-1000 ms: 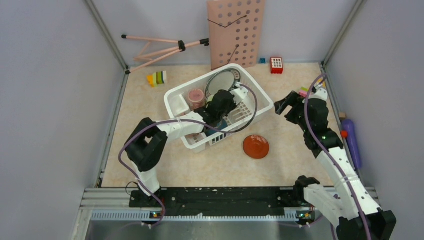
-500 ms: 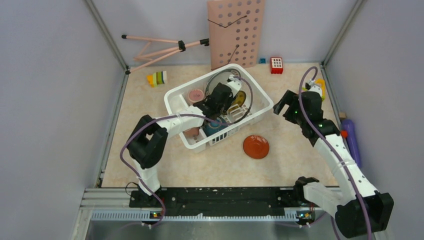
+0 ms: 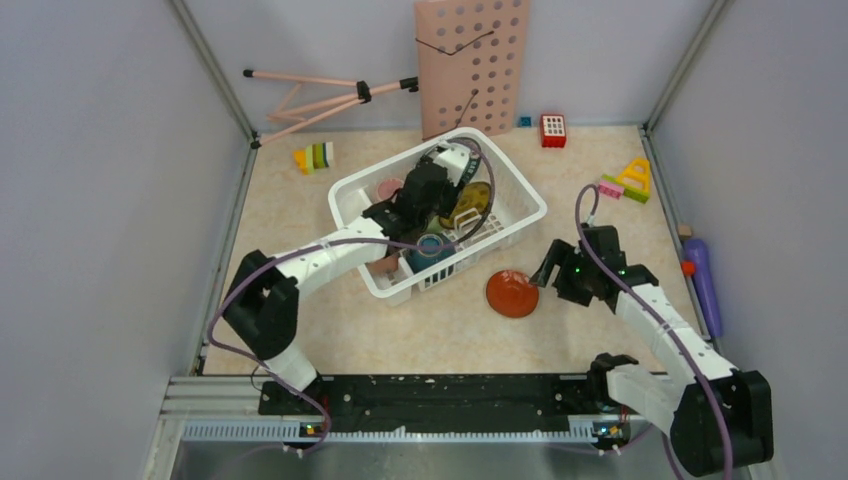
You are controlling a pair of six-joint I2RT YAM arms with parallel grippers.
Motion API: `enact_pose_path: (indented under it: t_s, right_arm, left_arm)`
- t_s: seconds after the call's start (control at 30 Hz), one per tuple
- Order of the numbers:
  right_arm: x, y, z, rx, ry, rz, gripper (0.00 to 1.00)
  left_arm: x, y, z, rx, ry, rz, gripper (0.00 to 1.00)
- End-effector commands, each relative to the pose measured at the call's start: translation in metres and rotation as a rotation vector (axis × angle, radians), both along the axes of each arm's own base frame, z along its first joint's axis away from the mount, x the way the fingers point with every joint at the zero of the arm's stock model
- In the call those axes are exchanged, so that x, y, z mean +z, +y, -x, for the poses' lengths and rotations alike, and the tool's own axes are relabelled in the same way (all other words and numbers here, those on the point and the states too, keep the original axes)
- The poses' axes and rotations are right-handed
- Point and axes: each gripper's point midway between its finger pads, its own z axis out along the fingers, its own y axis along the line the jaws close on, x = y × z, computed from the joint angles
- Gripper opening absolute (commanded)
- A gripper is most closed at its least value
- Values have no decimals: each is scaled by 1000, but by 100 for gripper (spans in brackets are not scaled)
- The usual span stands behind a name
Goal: Load the mixed dishes into the dish rack
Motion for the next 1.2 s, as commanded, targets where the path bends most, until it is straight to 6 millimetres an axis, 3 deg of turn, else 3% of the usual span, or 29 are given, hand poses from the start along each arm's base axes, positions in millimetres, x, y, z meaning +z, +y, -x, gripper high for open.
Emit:
enact_pose_path:
  t_s: [0.0, 0.17, 0.33, 0.6, 0.77, 0.8, 0.83, 0.9, 1.03, 1.17]
  right_arm:
    - [-11, 20, 9, 20, 38, -115, 75]
    - [-34, 36, 21, 34, 116, -220, 75]
    - [-48, 45, 25, -6, 163, -294, 72]
    - [-76, 35, 24, -113, 199, -266, 42]
    - [-89, 19, 16, -195, 190, -207, 40]
    - [-90, 17, 13, -202, 179, -200, 38]
    - [-90, 16, 10, -201, 165, -199, 22]
    - [-91, 16, 6, -199, 142, -203, 2]
    - [-79, 10, -2, -162, 108, -149, 0]
    - [-43, 11, -7, -71, 10, -132, 0]
  left_arm:
    - [54, -1, 25, -27, -9, 202, 59]
    - [71, -1, 58, -84, 45, 343, 61]
    - [74, 1, 80, -105, 105, 431, 62]
    - [65, 8, 96, -97, 148, 478, 62]
    - [60, 10, 101, -96, 162, 483, 61]
    - [59, 10, 101, -97, 165, 483, 61]
    - [59, 10, 102, -100, 167, 483, 61]
    - [59, 10, 102, -101, 168, 485, 61]
    - [61, 9, 103, -107, 167, 489, 61]
    - [67, 3, 108, -142, 182, 511, 61]
